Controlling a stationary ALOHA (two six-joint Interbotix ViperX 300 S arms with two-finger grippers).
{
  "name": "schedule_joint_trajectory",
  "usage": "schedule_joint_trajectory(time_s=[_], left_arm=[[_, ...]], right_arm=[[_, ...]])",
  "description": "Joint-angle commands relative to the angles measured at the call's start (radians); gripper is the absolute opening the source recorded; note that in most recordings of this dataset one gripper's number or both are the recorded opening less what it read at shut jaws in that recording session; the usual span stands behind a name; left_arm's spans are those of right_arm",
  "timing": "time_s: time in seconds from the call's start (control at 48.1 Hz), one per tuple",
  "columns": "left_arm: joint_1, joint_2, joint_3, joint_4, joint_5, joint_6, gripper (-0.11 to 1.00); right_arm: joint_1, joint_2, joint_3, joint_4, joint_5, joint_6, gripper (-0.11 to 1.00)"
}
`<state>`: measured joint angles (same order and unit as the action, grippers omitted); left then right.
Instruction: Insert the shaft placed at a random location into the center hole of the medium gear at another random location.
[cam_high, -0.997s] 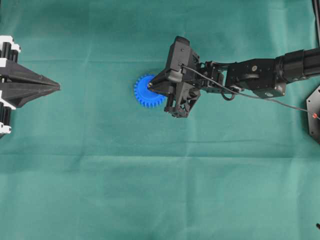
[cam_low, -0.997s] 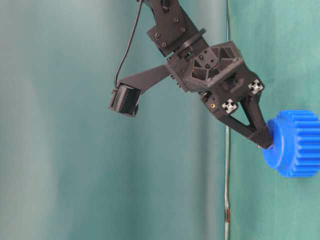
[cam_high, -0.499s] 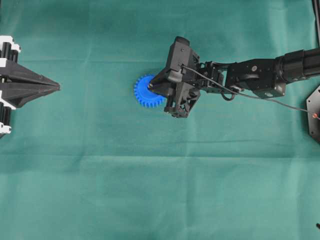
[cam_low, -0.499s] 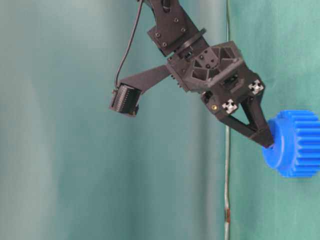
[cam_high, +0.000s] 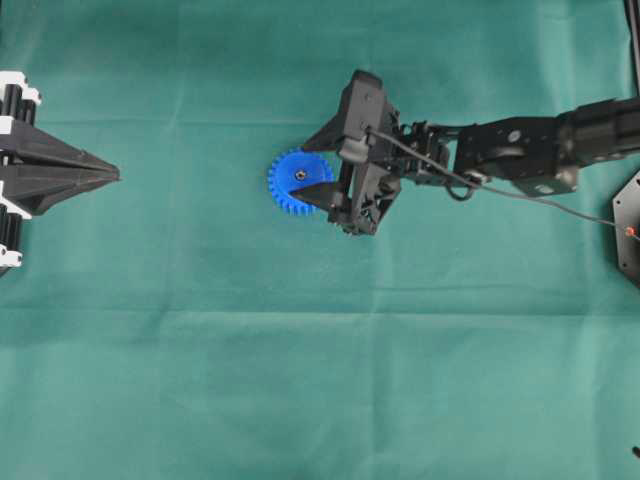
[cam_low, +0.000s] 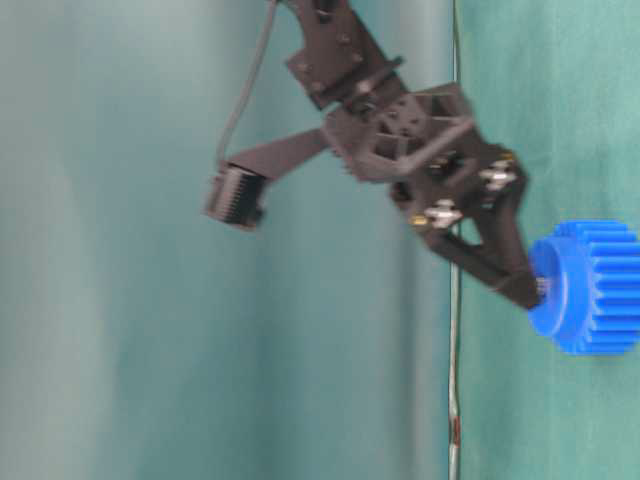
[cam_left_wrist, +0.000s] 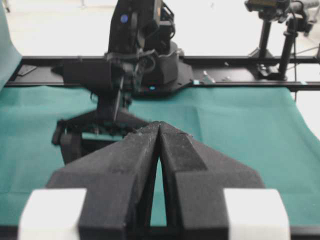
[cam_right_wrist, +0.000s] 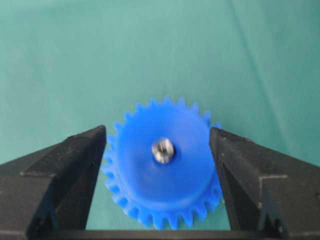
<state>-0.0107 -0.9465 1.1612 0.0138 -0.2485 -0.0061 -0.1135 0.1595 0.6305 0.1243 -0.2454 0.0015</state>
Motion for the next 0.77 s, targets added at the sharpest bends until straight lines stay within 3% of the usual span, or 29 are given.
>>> schedule_joint_trajectory(time_s=[0.0,0.125,0.457,0.748], left_arm=[[0.002,0.002,-0.023,0.002,-0.005,0.002,0.00],[0.002,0.002,-0.021,0.002,-0.005,0.002,0.00],[0.002,0.002,-0.021,0.002,-0.005,0.002,0.00],[0.002,0.002,-0.021,0.003,0.000,0.000,0.00]], right_arm=[[0.003,-0.083,-0.006,-0.011,0.003,0.003,0.82],[0.003,-0.152,0.000,-0.035,0.018,-0.003,0.82],[0.003,-0.198,0.014,-0.037,0.025,-0.006,0.82],[0.003,-0.362,0.137,-0.035,0.012,-0.006,0.82]])
